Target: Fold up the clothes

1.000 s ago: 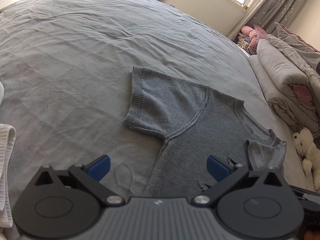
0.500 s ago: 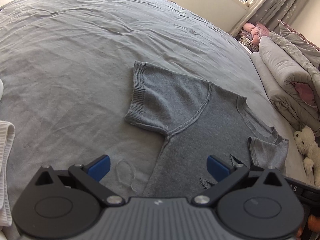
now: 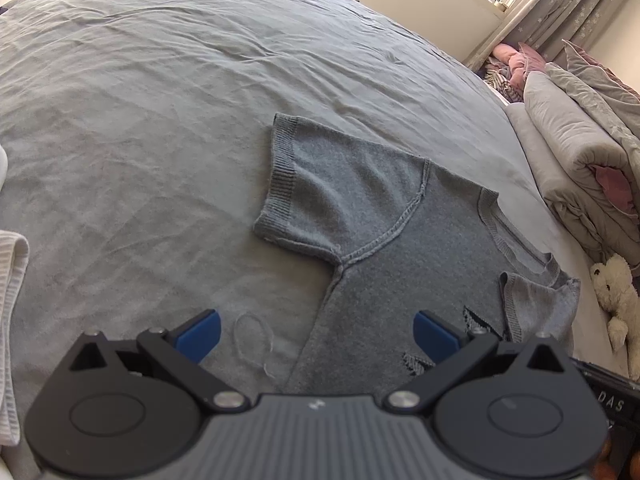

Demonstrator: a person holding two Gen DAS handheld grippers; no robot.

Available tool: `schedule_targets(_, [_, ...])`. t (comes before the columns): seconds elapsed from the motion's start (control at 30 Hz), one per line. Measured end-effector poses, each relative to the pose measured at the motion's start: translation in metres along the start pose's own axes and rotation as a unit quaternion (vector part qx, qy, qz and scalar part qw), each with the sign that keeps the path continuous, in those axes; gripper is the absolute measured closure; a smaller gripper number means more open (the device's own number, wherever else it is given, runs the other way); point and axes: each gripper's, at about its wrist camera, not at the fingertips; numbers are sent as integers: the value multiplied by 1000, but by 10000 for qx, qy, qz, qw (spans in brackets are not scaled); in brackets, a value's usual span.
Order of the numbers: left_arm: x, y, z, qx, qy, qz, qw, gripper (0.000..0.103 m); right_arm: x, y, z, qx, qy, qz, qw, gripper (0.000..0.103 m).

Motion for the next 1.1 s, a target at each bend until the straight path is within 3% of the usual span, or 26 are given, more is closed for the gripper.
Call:
schedule_targets(0.1, [-1, 0, -1, -31, -5, 8, 10000, 0, -18, 17, -3, -24, -448, -3, 9990, 56])
schedule_targets(0.23, [-3, 0, -1, -57, 21, 33, 10000, 0, -52, 31, 26, 703, -1140, 103, 9909, 56])
schedule_targets(0.33, [-4, -1, 1, -37, 41, 47, 10000, 0, -74, 36, 30, 846, -1611, 115, 9832, 56])
schedule_targets(0.4, [-5, -1, 1, -48, 48, 56, 10000, 0, -84, 37, 27, 807, -1683, 164, 9823, 59])
schedule_targets(0.43, [-6, -2, 0, -61, 51, 66, 9999, 0, -86, 38, 24, 751, -1701, 140, 9825, 72])
schedule_targets(0.47, [-7, -3, 0, -76, 51, 85, 9999, 0, -86, 38, 22, 693, -1739, 93, 9823, 97])
schedule_targets(0.73, [-12, -8, -8, -218, 6, 157, 9996, 0, -64, 59, -28, -825, -1735, -488, 9802, 98])
schedule_targets(1.1, [-21, -12, -13, -418, 119, 236, 9988, 0, -98, 92, -40, -1595, -1794, -471, 9696, 98])
Point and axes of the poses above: each gripper's, at about its wrist camera, not at the fingertips, and x roughly against the way its jaws point, z to its left, y to its top, and after that the axes turned 15 degrees about -y, right-handed
